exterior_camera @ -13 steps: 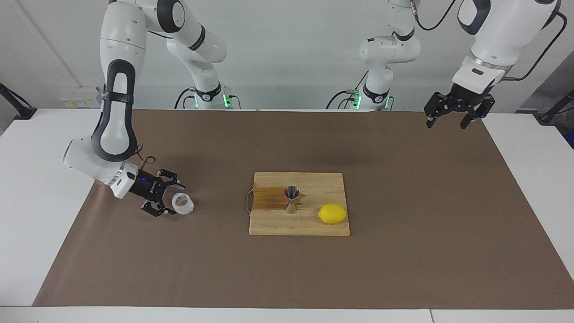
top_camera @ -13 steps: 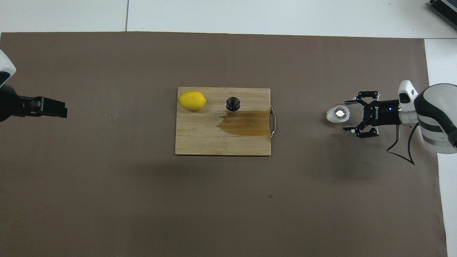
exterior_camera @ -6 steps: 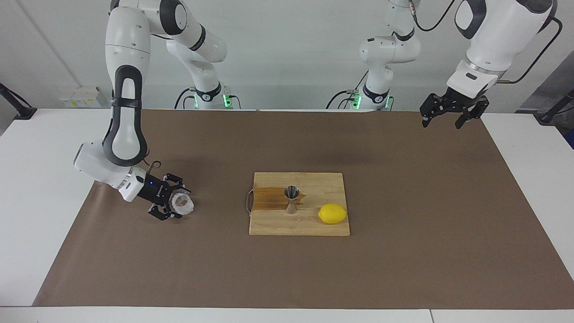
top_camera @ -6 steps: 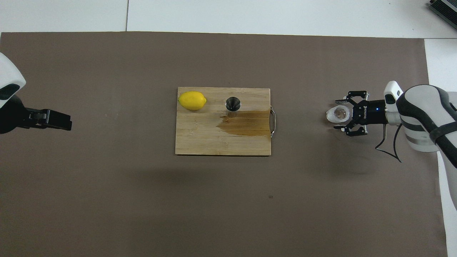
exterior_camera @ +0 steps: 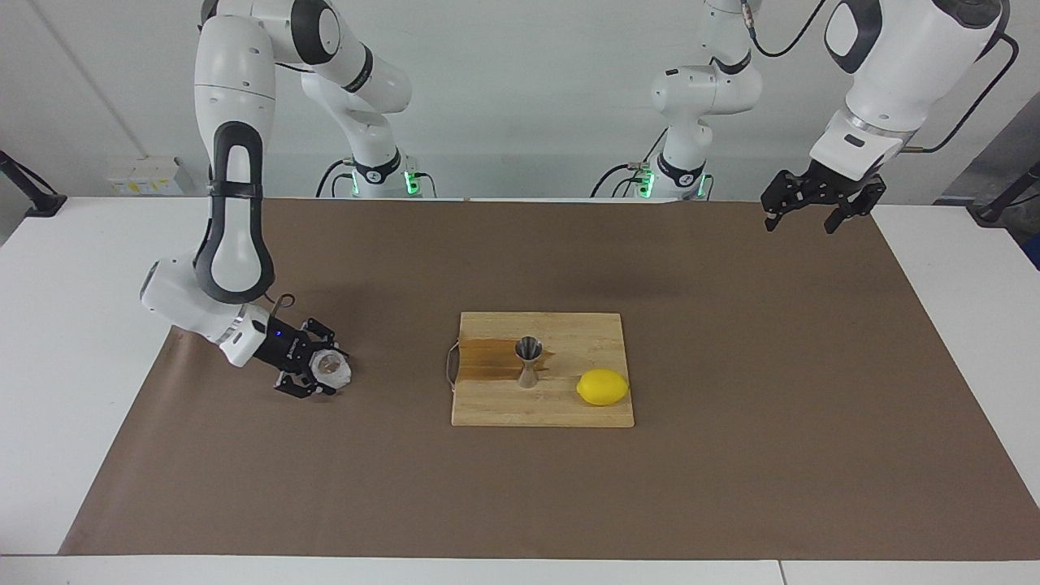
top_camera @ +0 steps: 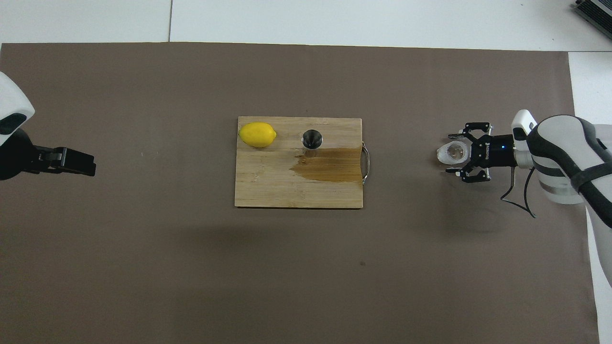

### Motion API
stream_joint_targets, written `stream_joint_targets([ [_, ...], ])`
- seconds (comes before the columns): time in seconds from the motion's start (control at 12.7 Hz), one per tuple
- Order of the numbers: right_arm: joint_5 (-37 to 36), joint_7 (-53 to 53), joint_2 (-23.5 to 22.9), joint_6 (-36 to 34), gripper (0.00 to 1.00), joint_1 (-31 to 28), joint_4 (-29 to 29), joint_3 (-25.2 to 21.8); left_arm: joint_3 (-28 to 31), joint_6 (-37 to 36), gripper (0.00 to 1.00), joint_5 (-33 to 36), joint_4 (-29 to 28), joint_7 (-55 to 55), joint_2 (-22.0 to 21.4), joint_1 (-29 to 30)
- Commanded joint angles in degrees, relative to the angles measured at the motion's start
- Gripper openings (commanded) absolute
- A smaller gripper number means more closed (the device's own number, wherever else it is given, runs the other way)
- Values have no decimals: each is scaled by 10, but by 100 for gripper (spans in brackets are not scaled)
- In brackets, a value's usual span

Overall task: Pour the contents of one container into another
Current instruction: 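Close the right gripper around the small glass cup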

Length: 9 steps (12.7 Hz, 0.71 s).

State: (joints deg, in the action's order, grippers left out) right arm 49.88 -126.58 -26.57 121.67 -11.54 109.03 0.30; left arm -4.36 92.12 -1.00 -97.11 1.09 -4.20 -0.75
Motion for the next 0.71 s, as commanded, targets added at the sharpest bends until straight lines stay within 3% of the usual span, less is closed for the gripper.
stream_joint_targets([
  [0.0, -2, -10, 3, -1, 55, -3, 6, 3, 6, -8, 100, 6, -11, 4, -13, -7],
  [0.16, 5, -3, 4, 0, 51, -3, -3, 11, 7, -8, 100, 6, -11, 4, -13, -5],
  [0.32, 4, 44, 8, 3, 36, -1, -11, 27, 7, -8, 100, 6, -11, 4, -13, -4],
  [0.63, -42, 208, 72, 2, 36, 67, -31, 31, 6, -8, 100, 6, -11, 4, -13, -4],
])
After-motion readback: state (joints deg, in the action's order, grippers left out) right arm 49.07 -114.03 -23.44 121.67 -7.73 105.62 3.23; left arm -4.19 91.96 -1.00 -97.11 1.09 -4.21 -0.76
